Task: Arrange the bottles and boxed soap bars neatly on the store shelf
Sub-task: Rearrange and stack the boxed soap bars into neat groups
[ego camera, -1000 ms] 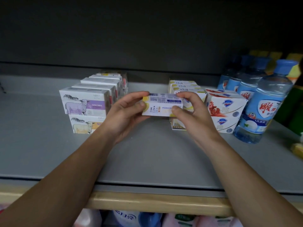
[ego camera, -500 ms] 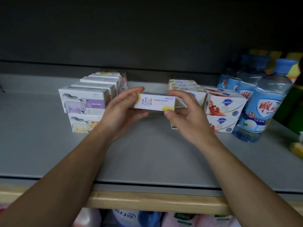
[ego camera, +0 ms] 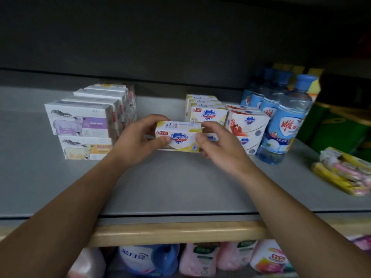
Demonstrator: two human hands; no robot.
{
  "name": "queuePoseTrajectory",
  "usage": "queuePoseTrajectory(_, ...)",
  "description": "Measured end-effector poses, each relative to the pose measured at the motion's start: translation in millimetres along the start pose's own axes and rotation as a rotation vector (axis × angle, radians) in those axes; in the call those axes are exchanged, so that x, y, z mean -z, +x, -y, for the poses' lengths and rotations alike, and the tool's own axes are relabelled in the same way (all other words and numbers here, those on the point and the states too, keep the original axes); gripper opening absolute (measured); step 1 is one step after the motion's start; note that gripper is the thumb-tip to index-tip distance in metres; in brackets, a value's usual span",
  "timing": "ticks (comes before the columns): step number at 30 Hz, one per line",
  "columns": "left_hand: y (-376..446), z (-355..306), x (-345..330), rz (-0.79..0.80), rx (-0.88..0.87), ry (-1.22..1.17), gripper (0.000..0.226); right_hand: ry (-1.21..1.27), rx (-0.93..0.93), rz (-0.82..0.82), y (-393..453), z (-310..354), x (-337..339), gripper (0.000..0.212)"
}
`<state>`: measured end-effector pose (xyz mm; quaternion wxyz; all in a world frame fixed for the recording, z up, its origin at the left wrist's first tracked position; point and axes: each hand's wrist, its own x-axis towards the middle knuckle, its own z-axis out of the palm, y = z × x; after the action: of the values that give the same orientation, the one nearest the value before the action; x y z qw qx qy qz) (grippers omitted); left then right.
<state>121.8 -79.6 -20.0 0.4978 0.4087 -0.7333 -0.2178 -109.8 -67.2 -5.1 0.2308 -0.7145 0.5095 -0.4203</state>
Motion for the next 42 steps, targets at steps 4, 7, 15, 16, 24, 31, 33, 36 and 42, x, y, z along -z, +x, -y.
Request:
queuePoseTrajectory(4, -1.9, 0.5, -7.8, 0.0, 0.033, -0.025, 0.032, -0.513, 0.017, 0.085, -29.6, -35.0, 32.4, 0.053)
queuePoseTrajectory(7, -3.4, -2.3, -10.0, -0.036, 0.038, -0.054, 0.031, -0.69, -0.052, 0.169, -44.8, -56.3, 45.9, 0.062)
queuePoseTrajectory(15, -0.3, -18.1, -31.0, -0.182, 0.02, 0.151, 0.044, -0.743, -0.052, 0.201, -40.7, -70.9, 40.5, 0.061)
queuePoseTrajectory(16, 2.6, -22.3, -34.3, -0.201, 0.009, 0.173, 0.045, -0.743, -0.054, 0.201, -40.6, -72.0, 40.1, 0.06)
queuePoseTrajectory(24, 46.9, -42.5, -74.3, -0.304, 0.011, 0.247, 0.041, -0.703, -0.044, 0.188, -41.3, -72.2, 40.0, 0.058)
queuePoseTrajectory(31, 60.0, -27.1, -101.1, -0.33, 0.047, 0.41, 0.04, -0.681, -0.042, 0.172, -41.5, -70.7, 40.3, 0.059)
queuePoseTrajectory(33, 61.5, -27.8, -102.6, -0.332, 0.041, 0.426, 0.04, -0.678, -0.043, 0.176, -41.1, -70.6, 40.8, 0.059)
queuePoseTrajectory(36, 61.0, -32.5, -102.5, -0.329, 0.019, 0.474, 0.039, -0.678, -0.044, 0.186, -41.1, -69.6, 41.5, 0.06)
queuePoseTrajectory(42, 64.0, -45.1, -99.7, -0.282, 0.019, 0.645, 0.045, -0.67, -0.036, 0.184, -41.6, -68.0, 42.8, 0.06)
